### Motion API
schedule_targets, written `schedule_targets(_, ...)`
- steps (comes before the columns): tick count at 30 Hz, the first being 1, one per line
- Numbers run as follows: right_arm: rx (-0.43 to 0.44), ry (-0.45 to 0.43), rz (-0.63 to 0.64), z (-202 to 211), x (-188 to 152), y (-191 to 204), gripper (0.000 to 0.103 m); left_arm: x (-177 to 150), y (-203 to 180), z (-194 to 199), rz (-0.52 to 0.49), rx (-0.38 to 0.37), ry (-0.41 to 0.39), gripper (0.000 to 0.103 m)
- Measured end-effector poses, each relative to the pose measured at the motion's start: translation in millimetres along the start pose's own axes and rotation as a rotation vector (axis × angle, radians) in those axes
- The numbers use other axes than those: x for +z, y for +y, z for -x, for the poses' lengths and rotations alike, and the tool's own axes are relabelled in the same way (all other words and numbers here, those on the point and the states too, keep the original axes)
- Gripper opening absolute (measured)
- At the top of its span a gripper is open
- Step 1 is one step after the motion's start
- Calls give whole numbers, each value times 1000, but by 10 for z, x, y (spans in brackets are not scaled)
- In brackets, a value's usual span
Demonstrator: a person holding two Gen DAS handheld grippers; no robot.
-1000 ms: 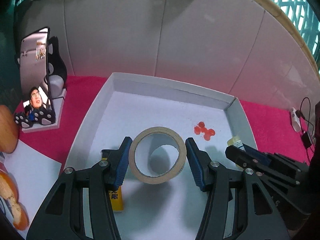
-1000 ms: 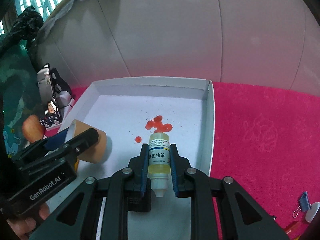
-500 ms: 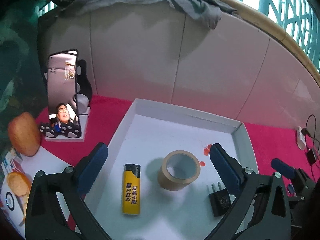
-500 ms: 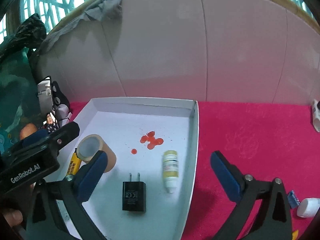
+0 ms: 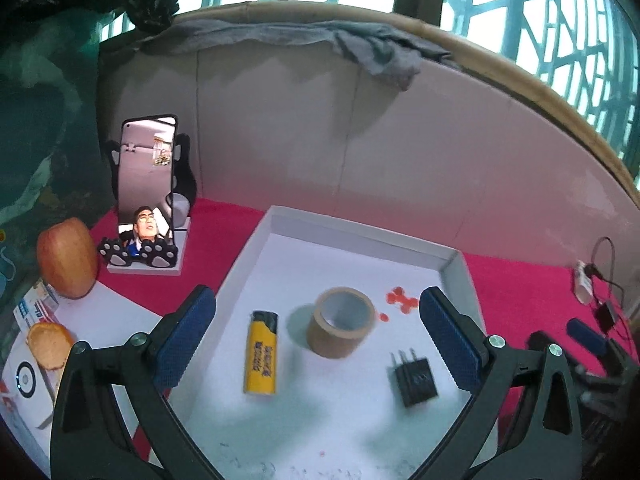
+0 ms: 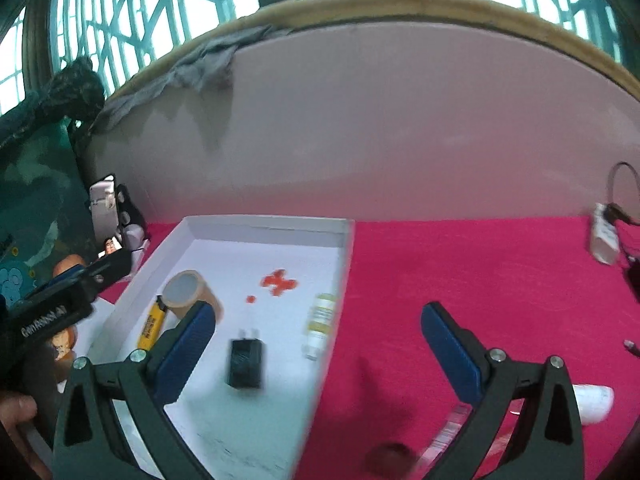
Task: Organize rigid objects
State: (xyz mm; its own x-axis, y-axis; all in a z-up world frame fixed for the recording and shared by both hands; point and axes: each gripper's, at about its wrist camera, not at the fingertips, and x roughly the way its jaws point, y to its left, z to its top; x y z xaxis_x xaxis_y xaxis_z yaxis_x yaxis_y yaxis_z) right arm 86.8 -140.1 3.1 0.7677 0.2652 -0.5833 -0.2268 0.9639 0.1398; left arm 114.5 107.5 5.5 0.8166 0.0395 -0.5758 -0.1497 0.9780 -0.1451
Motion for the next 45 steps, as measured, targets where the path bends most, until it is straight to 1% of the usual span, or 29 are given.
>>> schedule_targets(3, -54, -35, -48, 234, -78, -360, 103, -85, -123, 94, -38, -48, -7, 103)
schedule_targets(5, -66, -40, -104, 339, -150, -565, 103, -131, -227, 121, -49, -72, -4, 103)
schedule_targets(7, -66, -27, -174, 427, -245, -810, 103, -186, -354, 135, -67, -107, 13, 103)
schedule_targets(9, -76, -25, -205, 518, -330, -988, 103, -240, -486, 158, -100, -137, 30, 103)
schedule_targets(11, -102, -29, -204, 601, -396, -1091, 103, -324, -626, 213, -152, -174, 37, 103)
schedule_targets(13, -132, -23, -193, 663, -475, -1159, 103, -412, -747, 278, -201, -207, 39, 103)
schedule_targets(15, -142, 6, -186, 686, -564, -1172, 103, -506, -834, 349, -240, -229, 33, 103)
schedule_targets(17, -122, 41, -162, 684, -677, -1122, 103, -577, -905, 418, -275, -239, 13, 103)
schedule_targets(21, -75, 50, -60, 684, -811, -860, 101, -626, -914, 523, -312, -218, -29, 103)
schedule_targets(23, -39, 73, -29, 654, -885, -746, 90, -631, -866, 557, -309, -220, -35, 103)
schedule_targets(24, -27, 87, -16, 618, -909, -696, 87, -630, -839, 564, -309, -226, -32, 103)
schedule_targets(26, -23, 125, 14, 526, -951, -609, 72, -631, -789, 558, -311, -224, -19, 103)
schedule_targets(29, -35, 160, 50, 410, -1003, -513, 68, -637, -761, 528, -325, -220, 0, 103)
schedule_targets(31, -54, 180, 70, 342, -1026, -480, 66, -642, -786, 506, -337, -237, 18, 103)
schedule_targets(33, -66, 175, 82, 306, -1017, -488, 65, -665, -852, 472, -358, -248, 38, 103)
schedule_targets(34, -70, 175, 85, 302, -1008, -491, 62, -687, -907, 450, -376, -256, 49, 103)
schedule_targets(36, -59, 179, 83, 304, -1012, -519, 48, -731, -1011, 411, -411, -279, 72, 103)
schedule_targets(37, -44, 187, 68, 311, -1017, -552, 37, -760, -1085, 390, -436, -293, 84, 103)
schedule_targets(38, -35, 185, 58, 317, -1021, -562, 37, -782, -1148, 383, -456, -305, 89, 103)
schedule_targets(41, -13, 183, 26, 404, -1054, -654, 37, -836, -1370, 354, -534, -378, 111, 103)
schedule_targets(43, -13, 175, 1, 472, -1061, -724, 37, -852, -1515, 315, -579, -413, 122, 103)
schedule_targets(45, -11, 160, -33, 556, -1064, -826, 37, -853, -1630, 277, -606, -421, 137, 103)
